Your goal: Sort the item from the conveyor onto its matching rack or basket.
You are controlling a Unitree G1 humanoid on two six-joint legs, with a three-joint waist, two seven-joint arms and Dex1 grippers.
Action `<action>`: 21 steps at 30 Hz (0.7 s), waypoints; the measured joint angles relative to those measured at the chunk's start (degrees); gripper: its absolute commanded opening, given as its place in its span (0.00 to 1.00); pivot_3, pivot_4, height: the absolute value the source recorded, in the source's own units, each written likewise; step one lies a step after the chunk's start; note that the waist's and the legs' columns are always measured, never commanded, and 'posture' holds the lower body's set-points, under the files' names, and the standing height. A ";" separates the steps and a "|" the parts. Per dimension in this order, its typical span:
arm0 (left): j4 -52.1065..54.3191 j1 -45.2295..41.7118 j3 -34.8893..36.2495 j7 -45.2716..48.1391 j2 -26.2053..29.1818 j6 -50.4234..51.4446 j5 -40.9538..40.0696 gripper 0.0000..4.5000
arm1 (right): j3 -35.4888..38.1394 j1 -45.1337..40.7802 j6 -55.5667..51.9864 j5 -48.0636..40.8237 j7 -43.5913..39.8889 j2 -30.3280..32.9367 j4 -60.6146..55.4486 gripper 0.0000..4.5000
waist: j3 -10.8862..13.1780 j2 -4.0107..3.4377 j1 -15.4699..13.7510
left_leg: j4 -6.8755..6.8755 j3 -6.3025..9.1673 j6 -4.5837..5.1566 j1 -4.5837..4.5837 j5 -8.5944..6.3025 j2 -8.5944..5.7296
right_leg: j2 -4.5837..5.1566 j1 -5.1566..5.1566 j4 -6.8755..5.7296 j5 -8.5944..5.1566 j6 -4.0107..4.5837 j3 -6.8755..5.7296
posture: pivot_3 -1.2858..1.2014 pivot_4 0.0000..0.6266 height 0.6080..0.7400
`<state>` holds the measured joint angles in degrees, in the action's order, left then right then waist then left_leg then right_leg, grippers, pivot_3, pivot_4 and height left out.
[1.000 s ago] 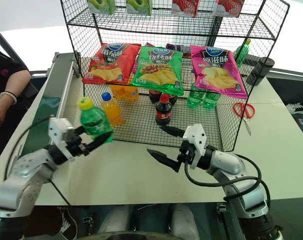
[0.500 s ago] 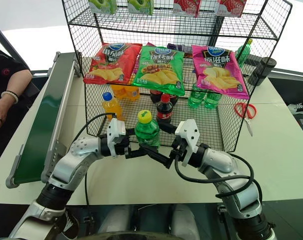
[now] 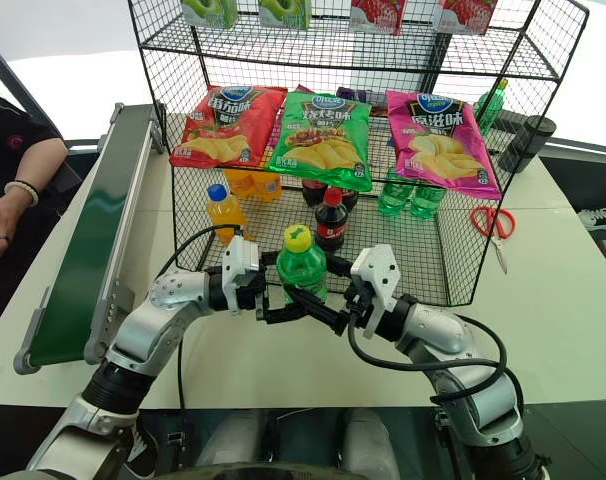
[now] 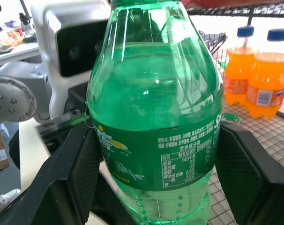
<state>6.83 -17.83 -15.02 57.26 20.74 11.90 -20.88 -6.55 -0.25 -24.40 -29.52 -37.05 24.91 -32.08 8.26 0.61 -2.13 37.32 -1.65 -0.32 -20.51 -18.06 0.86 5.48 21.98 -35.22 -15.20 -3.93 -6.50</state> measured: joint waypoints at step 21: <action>4.69 5.92 7.24 -11.47 -1.42 0.57 0.73 0.99 | 14.53 -3.65 16.51 15.69 22.84 -11.07 28.89 0.66 | 0.05 -0.21 1.27 | -0.03 -0.03 -0.04 0.02 0.02 0.03 | 0.01 0.02 -0.06 0.00 -0.01 0.03 | 0.52 0.24 0.92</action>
<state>11.52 -11.91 -7.78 45.79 19.32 12.47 -20.15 7.97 -3.90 -7.88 -13.84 -14.21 13.85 -3.18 8.30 0.41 -0.86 37.29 -1.68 -0.36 -20.49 -18.03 0.89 5.49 21.99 -35.28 -15.20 -3.94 -6.47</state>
